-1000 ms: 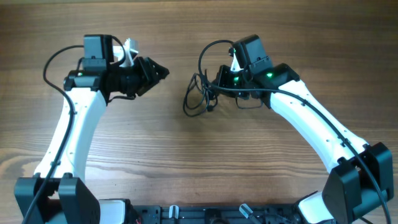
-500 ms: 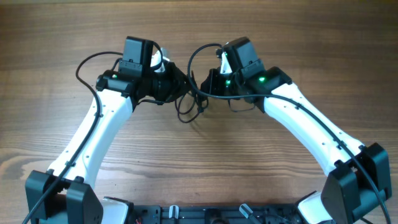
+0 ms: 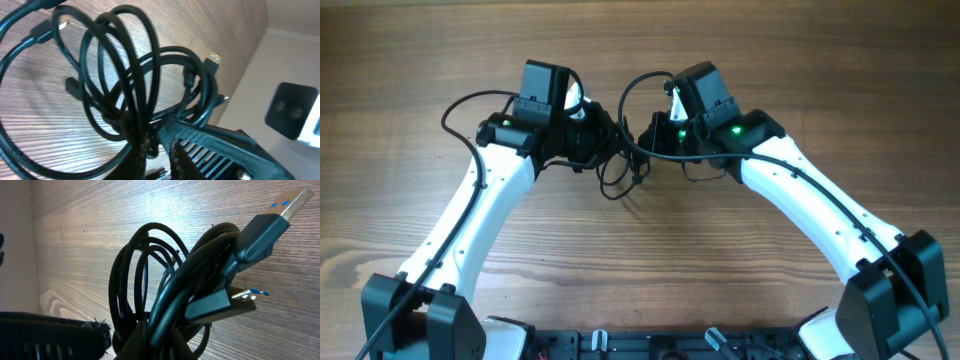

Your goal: Untangle cables

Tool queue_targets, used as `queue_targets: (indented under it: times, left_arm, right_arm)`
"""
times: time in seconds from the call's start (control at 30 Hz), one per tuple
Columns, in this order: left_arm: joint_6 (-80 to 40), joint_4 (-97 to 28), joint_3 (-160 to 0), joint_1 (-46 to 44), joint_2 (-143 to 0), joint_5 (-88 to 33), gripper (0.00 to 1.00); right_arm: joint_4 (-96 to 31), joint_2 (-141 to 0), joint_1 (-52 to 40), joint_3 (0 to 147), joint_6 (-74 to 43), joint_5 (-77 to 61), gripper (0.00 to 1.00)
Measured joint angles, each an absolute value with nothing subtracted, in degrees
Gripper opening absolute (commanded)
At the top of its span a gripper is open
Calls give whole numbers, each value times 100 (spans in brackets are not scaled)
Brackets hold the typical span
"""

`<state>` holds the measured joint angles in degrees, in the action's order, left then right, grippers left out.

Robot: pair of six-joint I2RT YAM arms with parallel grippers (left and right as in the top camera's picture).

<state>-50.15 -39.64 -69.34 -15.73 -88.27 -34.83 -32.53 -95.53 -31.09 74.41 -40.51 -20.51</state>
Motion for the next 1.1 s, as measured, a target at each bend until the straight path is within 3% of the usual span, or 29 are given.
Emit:
queue_targets:
  times: [0.57, 0.67, 0.7, 0.8, 1.1]
  left_arm:
    - [-5118, -4329, -6934, -1841, -8827, -3127, 18]
    - [-5140, -4331, -6934, -1850, -8827, -3127, 15]
    - [-5155, -4331, -6934, -1850, -8827, -3127, 23]
    - [-5231, -4322, -6934, -1850, -8827, -3122, 28]
    - [-5297, -4431, -6934, -1861, -8827, -3109, 23]
  right_arm:
    - [-3256, -9553, -3109, 7441, -4051, -2021, 4]
    - [-3253, -9553, -3109, 7441, -4051, -1984, 4]
    - [-3253, -9553, -3109, 7441, -4051, -1979, 4]
    - [-3253, -9553, -3109, 7441, -4053, -1977, 4]
    - [-3253, -9553, -3109, 7441, -4086, -1962, 4]
